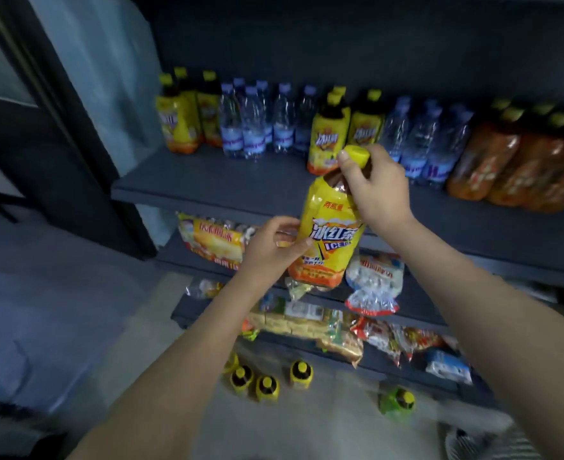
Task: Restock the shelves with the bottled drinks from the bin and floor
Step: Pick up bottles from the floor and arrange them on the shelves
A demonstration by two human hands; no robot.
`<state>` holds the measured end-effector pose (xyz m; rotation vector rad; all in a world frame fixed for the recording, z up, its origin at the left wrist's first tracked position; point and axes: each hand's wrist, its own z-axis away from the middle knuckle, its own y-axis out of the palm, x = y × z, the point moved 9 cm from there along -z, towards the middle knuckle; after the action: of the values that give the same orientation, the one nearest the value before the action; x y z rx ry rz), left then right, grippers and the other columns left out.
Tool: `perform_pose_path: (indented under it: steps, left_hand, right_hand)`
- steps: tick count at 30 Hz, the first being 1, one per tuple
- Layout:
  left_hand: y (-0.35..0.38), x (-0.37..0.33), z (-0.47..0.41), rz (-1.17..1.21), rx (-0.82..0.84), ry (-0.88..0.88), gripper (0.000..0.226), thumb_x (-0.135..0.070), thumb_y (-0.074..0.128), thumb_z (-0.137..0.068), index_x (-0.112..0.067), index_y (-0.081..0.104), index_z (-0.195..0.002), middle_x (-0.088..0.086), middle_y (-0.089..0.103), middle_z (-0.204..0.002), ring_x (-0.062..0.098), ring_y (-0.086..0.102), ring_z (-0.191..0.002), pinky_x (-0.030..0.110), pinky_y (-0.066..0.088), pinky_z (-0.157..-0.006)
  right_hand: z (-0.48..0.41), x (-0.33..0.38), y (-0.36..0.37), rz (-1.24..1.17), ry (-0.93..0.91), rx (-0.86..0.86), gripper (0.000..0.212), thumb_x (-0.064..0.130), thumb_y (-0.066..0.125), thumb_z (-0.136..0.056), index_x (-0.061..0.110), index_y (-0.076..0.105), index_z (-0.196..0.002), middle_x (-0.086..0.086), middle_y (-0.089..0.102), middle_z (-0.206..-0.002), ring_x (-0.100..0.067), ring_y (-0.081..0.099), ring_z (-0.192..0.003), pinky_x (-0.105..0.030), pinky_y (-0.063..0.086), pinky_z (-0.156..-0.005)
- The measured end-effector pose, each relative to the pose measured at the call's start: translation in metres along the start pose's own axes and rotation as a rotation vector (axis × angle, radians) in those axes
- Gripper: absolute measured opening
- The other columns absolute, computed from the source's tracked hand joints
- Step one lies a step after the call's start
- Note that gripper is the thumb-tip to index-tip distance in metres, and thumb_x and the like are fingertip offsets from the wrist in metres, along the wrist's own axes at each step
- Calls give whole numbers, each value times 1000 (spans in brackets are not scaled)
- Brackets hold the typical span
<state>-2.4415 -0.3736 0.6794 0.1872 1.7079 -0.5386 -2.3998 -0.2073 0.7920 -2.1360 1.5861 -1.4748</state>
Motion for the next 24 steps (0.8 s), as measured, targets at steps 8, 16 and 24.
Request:
perform_pose_path:
  steps: [8,16,24]
  left_hand:
    - [-11,-91,3,-27,-14,128,27,-25,68,-83,-21,55,-107,-14,59,-101,2,59,-91,12,50,-73]
    - [0,-123,10,-12,-48,134,26,-23,69,-83,-20,56,-106,-17,59,-96,-5,57,-83,4,48,-64]
    - [27,-106,1,-9,-15,84,29,-21,70,-82,-14,58,-108,-11,60,-96,-2,59,-83,13,51,-69]
  right_hand:
    - [-36,51,-62,-40,-55,-51,42,53,47,-90,12,51,-86,-9,64,-81,-32,61,-85,-40,46,-72]
    - [-44,56,-93,-63,-26,-28,39,51,48,-91,13,46,-80,0,55,-71,-28,57,-78,-36,42,-68]
    - [-40,26,-90,-47,15,-13,40,52,46,-92,13,47,-84,-6,62,-81,-28,60,-82,-38,46,-70]
